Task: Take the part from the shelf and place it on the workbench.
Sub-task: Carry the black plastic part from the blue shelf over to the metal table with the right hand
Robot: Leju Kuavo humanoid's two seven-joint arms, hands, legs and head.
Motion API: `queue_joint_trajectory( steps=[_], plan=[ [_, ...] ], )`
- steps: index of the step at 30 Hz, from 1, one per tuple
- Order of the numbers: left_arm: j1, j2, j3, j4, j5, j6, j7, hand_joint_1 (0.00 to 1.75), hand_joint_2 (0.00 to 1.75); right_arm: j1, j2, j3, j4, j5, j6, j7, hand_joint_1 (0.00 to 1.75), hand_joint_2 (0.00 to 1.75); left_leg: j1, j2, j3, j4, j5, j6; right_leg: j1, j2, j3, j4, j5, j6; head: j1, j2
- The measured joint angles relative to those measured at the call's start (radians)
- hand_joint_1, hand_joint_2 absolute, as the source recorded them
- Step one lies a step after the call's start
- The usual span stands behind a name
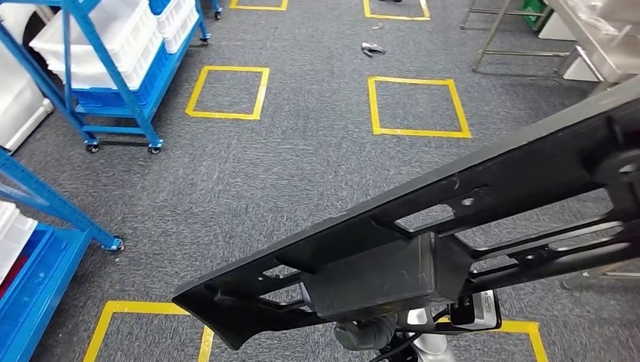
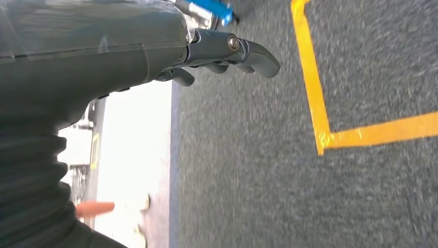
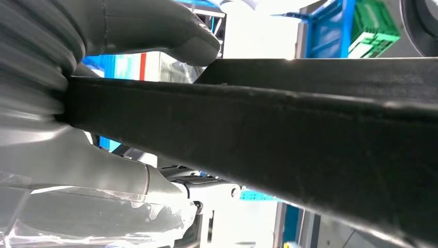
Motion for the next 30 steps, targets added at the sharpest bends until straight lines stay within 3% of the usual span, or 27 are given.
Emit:
queue_joint_trajectory(
  steps=[1,2,4,6,7,9,10,12,13,15,16,17,19,21,23,25,27,29,30],
  plan=[
    [0.001,0.000,0.000,0.000,-0.001,0.007,-0.004,0.00,1.75,0.003,-0.003,0.001,0.000,0.000,-0.002,-0.001,1.75,1.75,-0.002,0.010,-0.001,0.000,0.000,0.001,0.000,-0.003,-0.010,0.025,-0.003,-0.001,0.000,0.000],
    [0.002,0.000,0.000,0.000,-0.002,0.012,-0.008,0.00,1.75,0.006,-0.005,0.001,0.000,0.000,-0.004,-0.002,1.75,1.75,-0.004,0.020,-0.001,0.000,-0.001,0.001,0.001,-0.006,-0.001,0.011,0.013,-0.003,0.000,0.000],
    [0.002,0.000,0.000,0.000,-0.002,0.020,-0.013,0.00,1.75,0.009,-0.009,0.001,-0.001,0.000,-0.008,-0.004,1.75,1.75,-0.007,0.037,0.002,0.000,-0.003,0.000,0.007,-0.027,0.068,-0.114,0.072,-0.015,0.000,0.000],
    [0.002,-0.002,0.000,0.000,-0.002,0.022,-0.014,0.00,1.75,0.009,-0.010,0.001,-0.003,0.000,-0.008,-0.004,1.75,1.75,-0.011,0.051,0.005,0.001,-0.006,-0.004,0.020,-0.059,0.128,-0.228,0.106,-0.029,0.000,0.000],
    [0.002,-0.003,0.000,0.000,-0.002,0.022,-0.014,0.00,1.75,0.009,-0.011,0.002,-0.004,0.000,-0.008,-0.005,1.75,1.75,-0.012,0.058,0.005,0.001,-0.007,-0.008,0.026,-0.067,0.137,-0.250,0.108,-0.034,0.000,0.000],
    [0.000,-0.005,0.000,0.000,-0.002,0.022,-0.015,0.00,1.75,0.011,-0.012,0.002,-0.006,0.000,-0.008,-0.006,1.75,1.75,-0.013,0.073,0.008,-0.002,-0.009,-0.016,0.028,-0.051,0.137,-0.256,0.111,-0.041,0.000,0.000],
    [-0.001,-0.006,0.000,0.000,-0.003,0.023,-0.015,0.00,1.75,0.012,-0.013,0.002,-0.007,0.000,-0.008,-0.006,1.75,1.75,-0.012,0.069,0.009,0.001,-0.013,-0.021,0.025,-0.043,0.139,-0.262,0.115,-0.045,0.000,0.000],
    [-0.001,-0.007,0.000,0.000,-0.003,0.024,-0.015,0.00,1.75,0.012,-0.014,0.005,-0.010,0.000,-0.008,-0.006,1.75,1.75,-0.010,0.033,-0.009,0.049,-0.048,-0.029,0.016,-0.028,0.145,-0.275,0.123,-0.055,-0.001,0.000],
    [0.001,-0.007,0.000,0.000,-0.003,0.024,-0.016,0.00,1.75,0.012,-0.014,0.006,-0.011,0.000,-0.008,-0.007,1.75,1.75,-0.008,0.010,-0.033,0.105,-0.079,-0.032,0.014,-0.020,0.147,-0.277,0.125,-0.057,-0.002,0.000],
    [0.005,-0.007,0.000,0.000,-0.003,0.024,-0.016,0.00,1.75,0.014,-0.015,0.009,-0.011,0.000,-0.009,-0.006,1.75,1.75,-0.006,-0.009,-0.095,0.235,-0.136,-0.036,0.014,-0.001,0.146,-0.276,0.125,-0.060,-0.002,0.000],
    [0.007,-0.007,0.000,0.000,-0.003,0.024,-0.016,0.00,1.75,0.015,-0.015,0.009,-0.011,0.000,-0.009,-0.006,1.75,1.75,-0.004,-0.010,-0.115,0.274,-0.142,-0.039,0.014,0.011,0.146,-0.275,0.125,-0.060,-0.002,0.000],
    [0.008,-0.007,0.000,0.000,-0.003,0.024,-0.016,0.00,1.75,0.015,-0.015,0.009,-0.011,0.001,-0.009,-0.006,1.75,1.75,-0.002,-0.011,-0.118,0.277,-0.129,-0.040,0.013,0.022,0.146,-0.273,0.125,-0.059,-0.002,0.000],
    [0.009,-0.007,0.000,0.000,-0.002,0.024,-0.015,0.00,1.75,0.016,-0.015,0.009,-0.011,0.000,-0.009,-0.006,1.75,1.75,0.004,-0.020,-0.075,0.177,-0.059,-0.044,0.011,0.044,0.146,-0.266,0.122,-0.055,-0.002,0.000],
    [0.008,-0.007,0.000,0.000,-0.002,0.025,-0.015,0.00,1.75,0.015,-0.015,0.009,-0.011,0.000,-0.009,-0.006,1.75,1.75,0.010,-0.059,-0.023,0.059,-0.013,-0.044,0.011,0.064,0.137,-0.252,0.116,-0.045,-0.002,0.000],
    [0.007,-0.007,0.000,0.000,-0.003,0.027,-0.016,0.00,1.75,0.016,-0.016,0.010,-0.011,0.001,-0.009,-0.007,1.75,1.75,0.010,-0.083,-0.008,0.022,-0.012,-0.036,0.010,0.081,0.125,-0.242,0.116,-0.032,-0.001,0.000],
    [0.005,-0.008,0.000,0.000,-0.004,0.027,-0.017,0.00,1.75,0.017,-0.018,0.010,-0.011,0.001,-0.009,-0.011,1.75,1.75,0.009,-0.065,-0.008,0.017,-0.008,-0.023,0.006,0.092,0.119,-0.240,0.118,-0.021,-0.001,0.000],
    [0.005,-0.008,-0.001,0.000,-0.010,0.023,-0.021,0.00,1.75,0.019,-0.020,0.010,-0.011,0.002,-0.009,-0.018,1.75,1.75,0.009,-0.044,-0.006,0.009,-0.002,-0.010,0.006,0.063,0.100,-0.203,0.092,-0.012,0.002,0.000],
    [0.008,-0.008,-0.002,0.000,-0.017,0.015,-0.024,0.00,1.75,0.020,-0.021,0.010,-0.011,0.004,-0.009,-0.023,1.75,1.75,0.007,-0.023,-0.006,0.006,-0.001,-0.002,0.006,0.017,0.047,-0.094,0.032,-0.006,0.004,0.000],
    [0.009,-0.008,-0.002,0.000,-0.020,0.014,-0.021,0.00,1.75,0.020,-0.021,0.010,-0.011,0.005,-0.009,-0.025,1.75,1.75,0.005,-0.012,-0.007,0.006,-0.001,-0.001,0.004,0.005,0.017,-0.031,0.006,-0.004,0.004,0.000]
  ],
)
